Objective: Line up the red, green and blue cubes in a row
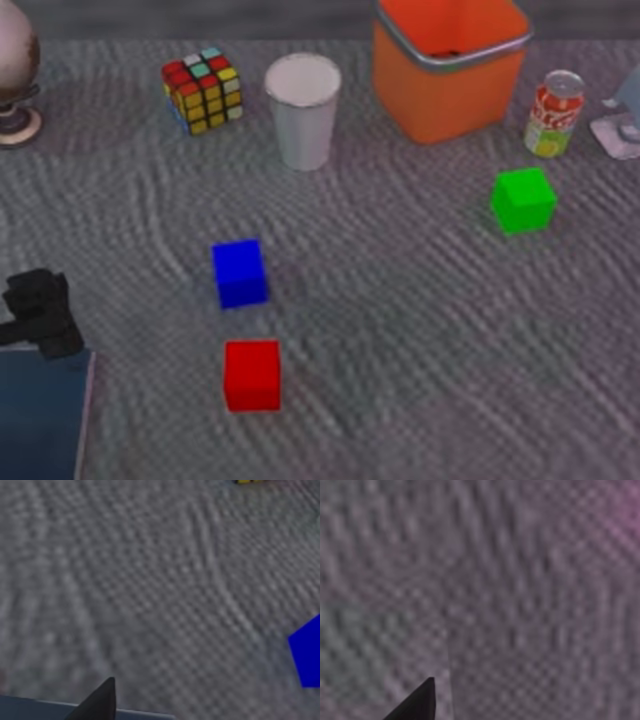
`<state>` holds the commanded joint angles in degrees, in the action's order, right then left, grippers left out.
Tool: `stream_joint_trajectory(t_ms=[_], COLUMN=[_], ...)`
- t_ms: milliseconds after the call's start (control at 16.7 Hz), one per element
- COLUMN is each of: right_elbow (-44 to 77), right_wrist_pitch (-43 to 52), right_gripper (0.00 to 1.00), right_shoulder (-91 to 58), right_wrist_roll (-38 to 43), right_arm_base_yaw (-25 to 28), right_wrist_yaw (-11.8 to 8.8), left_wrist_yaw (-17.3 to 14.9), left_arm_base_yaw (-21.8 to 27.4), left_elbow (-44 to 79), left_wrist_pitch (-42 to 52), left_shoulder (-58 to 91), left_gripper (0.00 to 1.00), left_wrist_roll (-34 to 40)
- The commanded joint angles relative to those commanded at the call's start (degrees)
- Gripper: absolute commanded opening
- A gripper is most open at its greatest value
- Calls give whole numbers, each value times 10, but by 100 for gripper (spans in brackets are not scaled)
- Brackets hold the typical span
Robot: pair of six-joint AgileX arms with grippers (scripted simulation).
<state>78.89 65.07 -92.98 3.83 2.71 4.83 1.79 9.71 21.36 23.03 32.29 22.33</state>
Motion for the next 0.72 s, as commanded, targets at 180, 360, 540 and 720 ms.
stream_joint_trajectory(t_ms=[180,360,540,720], right_elbow=[167,321,439,503], right_wrist_pitch=[90,142,158,152], right_gripper=[100,100,100,100], right_shoulder=[-194,-339,-431,-469], right_wrist_roll=[-4,-9,-13,-16], right_arm_base_yaw=[27,58,86,106], right_wrist_yaw=[-5,-17,-31,-42], left_wrist_yaw=[-3,-8,-14,-17], left_arm_base_yaw=[-43,-75,-96,-107], left_elbow=[-87,-150,-190,-210], left_wrist_pitch=[-76,-142,-193,-224], left_shoulder=[-115,-207,-278,-315], left_gripper=[100,100,100,100], left_wrist_roll=[-68,-131,-183,-216])
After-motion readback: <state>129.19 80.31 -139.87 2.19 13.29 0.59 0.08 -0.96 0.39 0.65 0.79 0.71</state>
